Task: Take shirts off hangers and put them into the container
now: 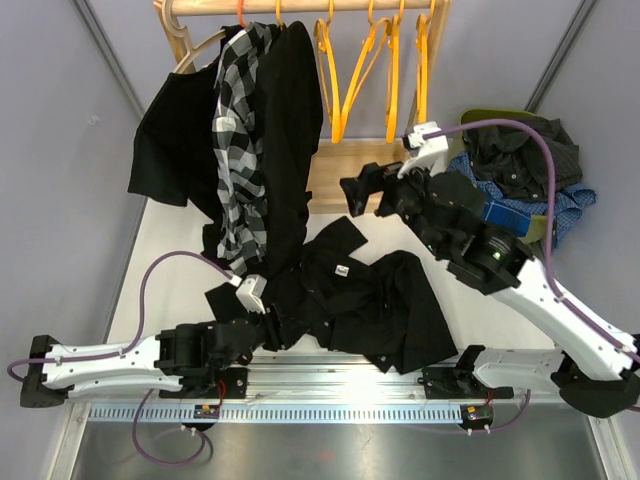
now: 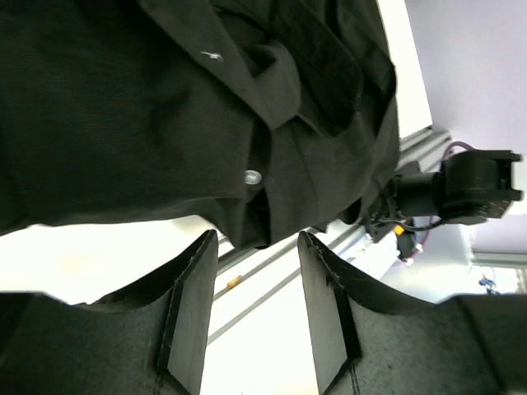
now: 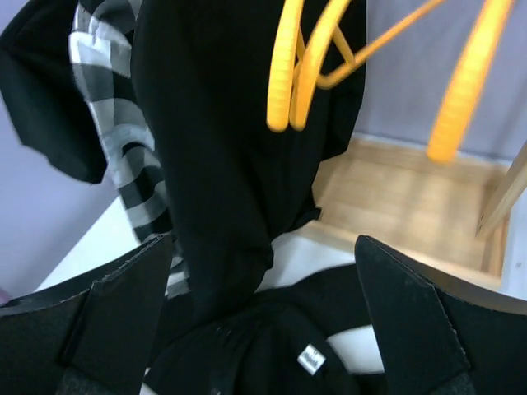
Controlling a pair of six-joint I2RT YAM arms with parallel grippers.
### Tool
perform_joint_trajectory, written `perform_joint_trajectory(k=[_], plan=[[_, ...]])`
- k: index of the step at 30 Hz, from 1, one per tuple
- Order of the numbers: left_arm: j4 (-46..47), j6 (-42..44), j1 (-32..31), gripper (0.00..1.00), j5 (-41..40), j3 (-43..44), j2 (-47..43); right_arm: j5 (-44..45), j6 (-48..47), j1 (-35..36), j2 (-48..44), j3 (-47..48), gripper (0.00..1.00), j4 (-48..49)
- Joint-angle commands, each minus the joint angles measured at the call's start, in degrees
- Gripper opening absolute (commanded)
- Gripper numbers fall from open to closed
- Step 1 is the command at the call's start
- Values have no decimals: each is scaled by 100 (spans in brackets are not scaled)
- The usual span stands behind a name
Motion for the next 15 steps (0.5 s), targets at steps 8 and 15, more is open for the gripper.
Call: perform_joint_trajectory(k=[8,15], plan=[[-1168,-56,-24,58,-748,668,-480,951,2316,907,697,-1738,100,-1910],[-1670,-100,-24,67,-950,853,-647,758,3294,1909,2050,-1882,100,-1716]])
